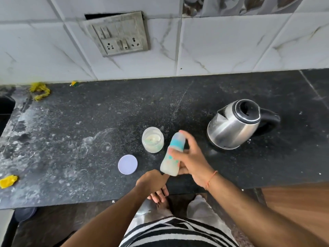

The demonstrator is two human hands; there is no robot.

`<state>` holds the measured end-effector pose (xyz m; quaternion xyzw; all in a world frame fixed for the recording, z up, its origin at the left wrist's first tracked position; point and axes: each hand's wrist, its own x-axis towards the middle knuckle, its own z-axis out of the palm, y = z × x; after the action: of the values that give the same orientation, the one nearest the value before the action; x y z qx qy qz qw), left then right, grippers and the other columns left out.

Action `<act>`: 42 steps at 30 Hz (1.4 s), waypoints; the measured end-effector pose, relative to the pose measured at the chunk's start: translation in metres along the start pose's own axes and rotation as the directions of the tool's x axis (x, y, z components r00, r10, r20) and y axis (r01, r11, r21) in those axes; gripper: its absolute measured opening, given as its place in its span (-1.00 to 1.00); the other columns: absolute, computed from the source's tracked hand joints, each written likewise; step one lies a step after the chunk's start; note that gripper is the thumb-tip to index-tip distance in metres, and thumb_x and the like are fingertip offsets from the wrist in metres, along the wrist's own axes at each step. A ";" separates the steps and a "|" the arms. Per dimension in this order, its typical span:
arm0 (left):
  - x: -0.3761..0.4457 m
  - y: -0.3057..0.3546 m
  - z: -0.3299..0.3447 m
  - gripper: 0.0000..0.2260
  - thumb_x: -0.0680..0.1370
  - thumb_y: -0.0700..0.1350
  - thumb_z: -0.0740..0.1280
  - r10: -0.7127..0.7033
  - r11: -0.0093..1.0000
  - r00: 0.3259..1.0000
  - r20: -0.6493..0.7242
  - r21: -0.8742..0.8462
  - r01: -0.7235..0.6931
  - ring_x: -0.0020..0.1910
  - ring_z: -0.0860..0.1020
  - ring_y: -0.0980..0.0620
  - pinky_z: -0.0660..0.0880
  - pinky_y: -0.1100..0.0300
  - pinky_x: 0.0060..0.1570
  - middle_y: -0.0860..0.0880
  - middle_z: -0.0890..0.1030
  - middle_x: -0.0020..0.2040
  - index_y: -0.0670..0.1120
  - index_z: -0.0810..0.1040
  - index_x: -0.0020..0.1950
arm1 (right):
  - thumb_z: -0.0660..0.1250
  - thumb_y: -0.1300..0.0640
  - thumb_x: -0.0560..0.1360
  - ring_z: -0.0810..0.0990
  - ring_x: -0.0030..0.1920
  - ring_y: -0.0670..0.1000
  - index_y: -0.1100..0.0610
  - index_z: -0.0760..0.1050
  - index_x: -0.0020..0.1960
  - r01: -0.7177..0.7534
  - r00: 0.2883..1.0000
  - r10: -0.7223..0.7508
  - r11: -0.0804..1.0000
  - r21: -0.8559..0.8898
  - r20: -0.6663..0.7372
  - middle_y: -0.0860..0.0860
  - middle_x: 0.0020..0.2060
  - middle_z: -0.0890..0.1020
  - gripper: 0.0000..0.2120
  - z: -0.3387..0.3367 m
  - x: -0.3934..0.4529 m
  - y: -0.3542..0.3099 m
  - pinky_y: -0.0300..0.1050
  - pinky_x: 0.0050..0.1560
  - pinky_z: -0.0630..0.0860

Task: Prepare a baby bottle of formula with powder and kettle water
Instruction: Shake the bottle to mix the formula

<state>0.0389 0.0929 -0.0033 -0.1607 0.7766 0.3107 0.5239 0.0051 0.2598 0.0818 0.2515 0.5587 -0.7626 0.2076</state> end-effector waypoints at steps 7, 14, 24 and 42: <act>-0.003 0.001 0.002 -0.33 0.67 0.30 0.05 -0.001 0.995 1.000 -0.019 0.099 0.003 -0.46 0.67 0.00 0.51 0.24 -0.31 -0.11 0.82 -0.17 -0.13 0.78 -0.10 | 0.58 0.17 0.56 0.71 0.26 0.21 -0.40 0.42 0.38 -0.124 0.992 0.113 0.967 0.223 0.061 0.16 0.33 0.61 -0.36 -0.001 0.000 -0.005 0.30 -0.11 0.77; -0.014 0.002 0.002 -0.34 0.71 0.25 0.07 0.054 0.996 0.997 -0.053 0.078 -0.050 -0.25 0.80 -0.13 0.57 0.21 -0.31 -0.12 0.80 -0.24 -0.19 0.79 -0.04 | 0.56 0.15 0.59 0.76 0.19 0.20 -0.34 0.42 0.39 -0.123 0.991 0.137 0.913 0.389 -0.007 0.17 0.27 0.65 -0.42 -0.008 -0.001 -0.013 0.25 -0.14 0.77; -0.018 0.003 -0.002 -0.30 0.73 0.29 0.05 0.059 0.996 0.997 -0.055 0.064 -0.055 -0.30 0.78 -0.14 0.58 0.23 -0.36 -0.13 0.80 -0.24 -0.16 0.79 -0.11 | 0.60 0.18 0.54 0.76 0.15 0.16 -0.36 0.44 0.42 -0.101 0.994 0.111 0.933 0.346 -0.010 0.13 0.22 0.68 -0.35 -0.014 0.003 -0.013 0.14 -0.18 0.74; -0.015 0.007 -0.002 -0.24 0.70 0.37 0.05 0.017 0.999 0.999 -0.039 0.050 -0.015 -0.42 0.73 -0.07 0.61 0.20 -0.31 -0.11 0.78 -0.29 -0.19 0.80 -0.06 | 0.56 0.20 0.58 0.74 0.20 0.16 -0.30 0.40 0.44 0.071 0.987 -0.037 0.973 0.220 -0.154 0.06 0.24 0.65 -0.37 0.005 0.007 0.000 0.39 -0.04 0.75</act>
<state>0.0394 0.0953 0.0126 -0.1476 0.7955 0.2924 0.5098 -0.0012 0.2547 0.0781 0.3141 0.4895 -0.8053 0.1147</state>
